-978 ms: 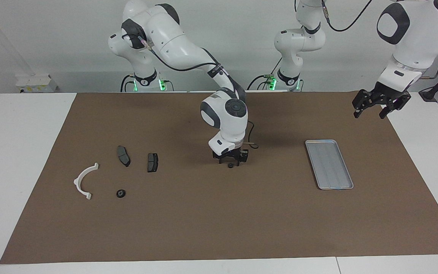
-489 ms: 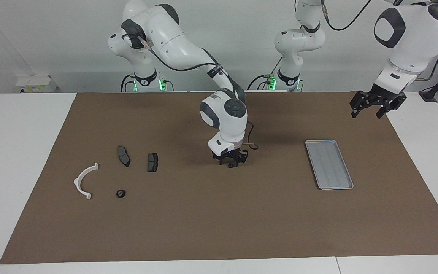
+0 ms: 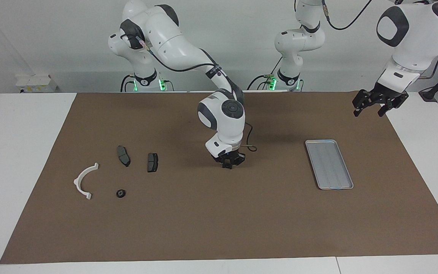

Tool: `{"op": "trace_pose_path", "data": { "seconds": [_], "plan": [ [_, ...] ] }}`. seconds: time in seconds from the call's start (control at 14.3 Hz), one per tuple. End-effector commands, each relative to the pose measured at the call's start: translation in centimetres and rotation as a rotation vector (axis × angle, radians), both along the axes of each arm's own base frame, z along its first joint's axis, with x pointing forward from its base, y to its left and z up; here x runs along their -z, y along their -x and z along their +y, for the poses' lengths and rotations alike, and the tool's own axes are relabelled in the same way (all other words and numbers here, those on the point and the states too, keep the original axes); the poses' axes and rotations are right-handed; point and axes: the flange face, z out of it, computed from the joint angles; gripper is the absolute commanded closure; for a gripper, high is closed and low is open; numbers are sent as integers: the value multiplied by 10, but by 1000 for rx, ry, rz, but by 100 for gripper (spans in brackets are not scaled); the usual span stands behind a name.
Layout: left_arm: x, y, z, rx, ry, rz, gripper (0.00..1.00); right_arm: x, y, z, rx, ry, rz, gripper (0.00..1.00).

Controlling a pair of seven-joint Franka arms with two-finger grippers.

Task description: Place bearing gear from tray to pile

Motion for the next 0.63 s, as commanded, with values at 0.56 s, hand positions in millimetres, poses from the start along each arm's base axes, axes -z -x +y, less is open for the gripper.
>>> {"op": "trace_pose_path", "data": {
  "seconds": [0.56],
  "plan": [
    [-3, 7, -22, 37, 13, -9, 5, -60, -55, -63, -59, 90, 85, 100]
  ]
}}
